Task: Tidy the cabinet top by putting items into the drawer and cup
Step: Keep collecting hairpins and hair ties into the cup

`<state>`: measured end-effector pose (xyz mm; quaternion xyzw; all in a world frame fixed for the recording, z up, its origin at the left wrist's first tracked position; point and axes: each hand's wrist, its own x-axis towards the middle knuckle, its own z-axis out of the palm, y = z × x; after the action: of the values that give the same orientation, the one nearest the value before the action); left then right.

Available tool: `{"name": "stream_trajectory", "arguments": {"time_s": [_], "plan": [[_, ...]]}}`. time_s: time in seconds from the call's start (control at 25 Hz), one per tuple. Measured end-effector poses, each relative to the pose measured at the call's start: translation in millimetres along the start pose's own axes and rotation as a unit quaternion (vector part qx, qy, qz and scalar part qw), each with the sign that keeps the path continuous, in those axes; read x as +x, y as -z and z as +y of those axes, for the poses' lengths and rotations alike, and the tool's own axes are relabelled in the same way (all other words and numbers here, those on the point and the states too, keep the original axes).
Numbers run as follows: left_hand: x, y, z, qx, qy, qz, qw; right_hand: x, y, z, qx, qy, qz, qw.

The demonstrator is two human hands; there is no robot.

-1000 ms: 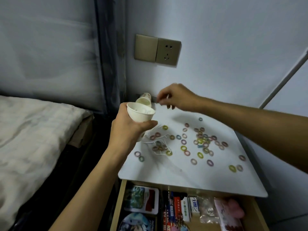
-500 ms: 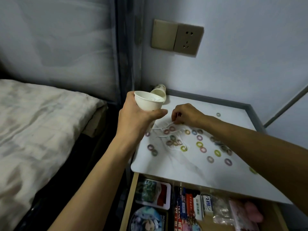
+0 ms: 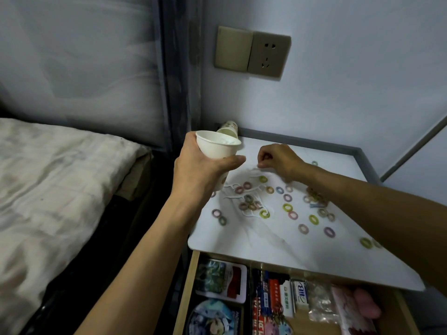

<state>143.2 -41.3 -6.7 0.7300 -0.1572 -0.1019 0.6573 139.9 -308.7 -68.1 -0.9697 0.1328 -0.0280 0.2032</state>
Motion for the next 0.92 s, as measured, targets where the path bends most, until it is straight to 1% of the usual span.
{"name": "stream_trajectory", "arguments": {"time_s": [0.16, 0.36, 0.56, 0.68, 0.84, 0.92], "plan": [[0.4, -0.1, 0.1, 0.005, 0.000, 0.004, 1.000, -8.8, 3.1, 13.4, -0.079, 0.011, -0.039, 0.996], [-0.2, -4.6, 0.1, 0.008, 0.001, 0.002, 1.000, -10.1, -6.0, 8.1, -0.103, 0.038, -0.026, 0.994], [0.8, -7.2, -0.1, 0.010, 0.004, 0.003, 1.000, -4.2, -8.9, -0.3, -0.144, 0.042, -0.059, 0.987], [0.9, -6.5, 0.0, 0.013, 0.005, 0.003, 1.000, -8.1, -14.6, 5.4, -0.143, 0.043, -0.044, 0.988], [0.2, -4.2, 0.5, 0.017, -0.001, 0.003, 1.000, -15.7, -21.1, 9.2, -0.207, 0.080, -0.029, 0.975], [-0.4, -3.6, 1.2, 0.012, -0.003, 0.000, 1.000, -19.8, -11.6, -0.9, -0.172, 0.086, -0.020, 0.981]]}}
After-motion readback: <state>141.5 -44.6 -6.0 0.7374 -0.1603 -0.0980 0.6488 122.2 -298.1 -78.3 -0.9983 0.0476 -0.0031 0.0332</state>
